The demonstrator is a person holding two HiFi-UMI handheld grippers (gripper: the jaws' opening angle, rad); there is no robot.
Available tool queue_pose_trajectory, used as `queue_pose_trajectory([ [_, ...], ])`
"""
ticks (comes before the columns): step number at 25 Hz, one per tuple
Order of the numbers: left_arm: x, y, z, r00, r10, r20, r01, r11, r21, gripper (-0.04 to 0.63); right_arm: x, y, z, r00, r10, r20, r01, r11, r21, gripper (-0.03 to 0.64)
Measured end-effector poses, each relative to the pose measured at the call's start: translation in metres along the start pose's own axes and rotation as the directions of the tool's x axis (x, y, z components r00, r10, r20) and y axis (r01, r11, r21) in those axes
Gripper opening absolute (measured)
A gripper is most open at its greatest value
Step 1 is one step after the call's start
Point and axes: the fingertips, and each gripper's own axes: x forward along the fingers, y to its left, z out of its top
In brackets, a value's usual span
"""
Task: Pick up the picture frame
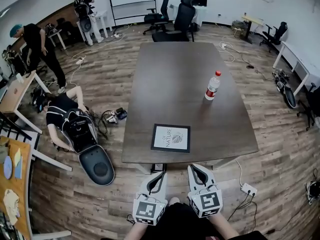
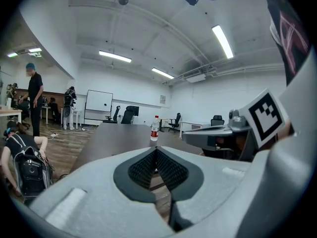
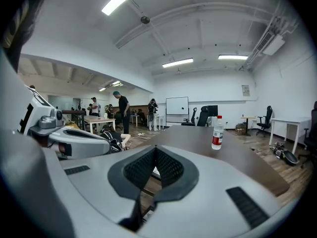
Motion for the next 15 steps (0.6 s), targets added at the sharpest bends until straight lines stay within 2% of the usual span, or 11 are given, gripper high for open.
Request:
queue_pose_trajectory([
  [7,0.021,0.004,-0.001,1.0,0.007,-0.013,-0.007,1.0,0.007,0.009,0.016,-0.011,-0.005,1.0,0.018,-0.006,-0.018,1.0,0.02,0.008],
  [15,0.038,0.018,-0.015,0.999,0.0,-0.055,-0.002,0.999,-0.032,0.009,0.027,-0.007,-0.018,0.999,0.032,-0.039,-0.03,0.999,0.033,0.009],
])
